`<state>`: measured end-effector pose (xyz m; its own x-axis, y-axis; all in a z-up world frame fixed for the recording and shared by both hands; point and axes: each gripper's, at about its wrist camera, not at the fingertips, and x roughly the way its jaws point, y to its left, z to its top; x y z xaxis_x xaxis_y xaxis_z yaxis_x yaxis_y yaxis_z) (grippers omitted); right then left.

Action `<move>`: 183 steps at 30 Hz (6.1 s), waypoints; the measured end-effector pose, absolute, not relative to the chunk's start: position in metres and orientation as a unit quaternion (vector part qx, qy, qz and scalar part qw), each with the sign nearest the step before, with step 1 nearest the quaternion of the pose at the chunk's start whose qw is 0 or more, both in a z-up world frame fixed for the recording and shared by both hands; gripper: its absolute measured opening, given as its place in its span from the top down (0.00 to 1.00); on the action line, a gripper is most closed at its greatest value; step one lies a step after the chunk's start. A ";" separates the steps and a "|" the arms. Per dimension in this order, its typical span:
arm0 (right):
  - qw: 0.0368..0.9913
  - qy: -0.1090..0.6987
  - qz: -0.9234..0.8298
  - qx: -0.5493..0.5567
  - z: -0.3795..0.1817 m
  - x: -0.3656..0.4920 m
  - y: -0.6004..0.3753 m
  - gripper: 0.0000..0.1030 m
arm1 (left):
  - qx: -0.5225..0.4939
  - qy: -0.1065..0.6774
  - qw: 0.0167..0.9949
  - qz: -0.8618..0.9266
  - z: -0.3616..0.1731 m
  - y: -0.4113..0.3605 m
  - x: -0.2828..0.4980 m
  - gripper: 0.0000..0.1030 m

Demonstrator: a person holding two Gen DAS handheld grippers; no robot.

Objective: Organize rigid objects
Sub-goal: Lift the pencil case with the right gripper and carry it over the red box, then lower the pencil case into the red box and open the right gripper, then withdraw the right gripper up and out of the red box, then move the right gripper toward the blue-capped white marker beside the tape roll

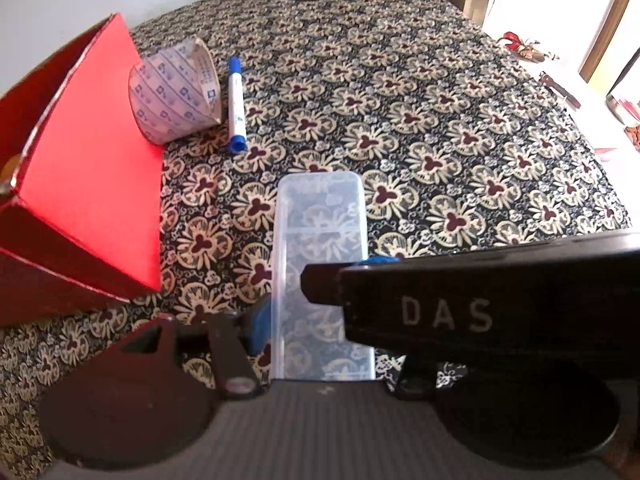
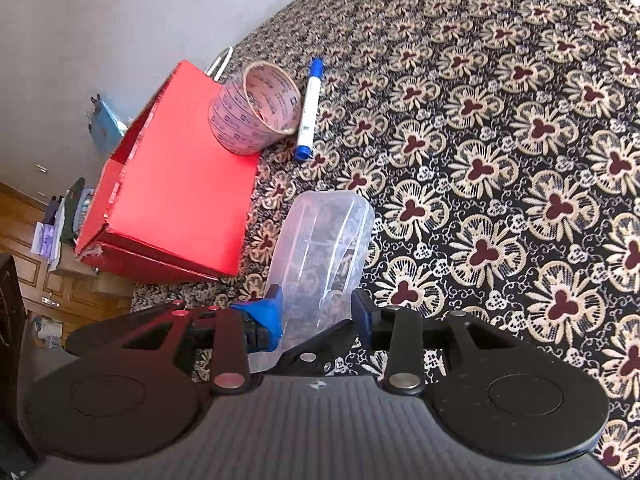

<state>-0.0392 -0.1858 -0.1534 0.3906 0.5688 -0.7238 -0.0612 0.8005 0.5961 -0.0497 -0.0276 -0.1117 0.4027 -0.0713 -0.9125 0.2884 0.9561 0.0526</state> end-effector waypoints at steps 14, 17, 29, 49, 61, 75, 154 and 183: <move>0.853 0.419 0.221 0.220 -0.072 -0.042 -0.169 0.80 | 0.112 0.440 0.884 -0.110 -0.037 -0.025 -0.056 0.52; 0.871 0.385 0.229 0.201 -0.049 -0.037 -0.150 0.80 | 0.109 0.408 0.900 -0.108 -0.013 -0.014 -0.052 0.52; 0.888 0.337 0.269 0.157 -0.012 0.018 -0.040 0.80 | 0.096 0.343 0.931 -0.084 0.041 0.089 -0.017 0.53; 0.854 0.462 0.226 0.072 -0.061 0.071 0.045 0.81 | 0.021 0.450 0.887 -0.101 -0.028 0.173 0.044 0.52; 0.862 0.465 0.204 -0.002 -0.073 0.076 0.061 0.84 | -0.019 0.494 0.862 -0.114 -0.057 0.180 0.056 0.51; 0.879 0.433 0.200 -0.009 -0.077 0.082 0.061 0.84 | -0.008 0.501 0.860 -0.098 -0.058 0.179 0.059 0.49; 0.906 0.393 0.116 0.104 -0.030 -0.056 0.035 0.80 | 0.097 0.457 0.884 0.024 0.005 0.194 -0.065 0.34; 0.862 0.482 0.083 0.130 -0.084 -0.071 0.019 0.79 | 0.113 0.539 0.835 -0.012 -0.069 0.172 -0.063 0.34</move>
<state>-0.0706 0.0190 -0.0841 0.5210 0.2682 -0.8103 -0.0168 0.9524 0.3044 -0.0626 0.1716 -0.0692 0.4186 0.1013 -0.9025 0.1422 0.9742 0.1753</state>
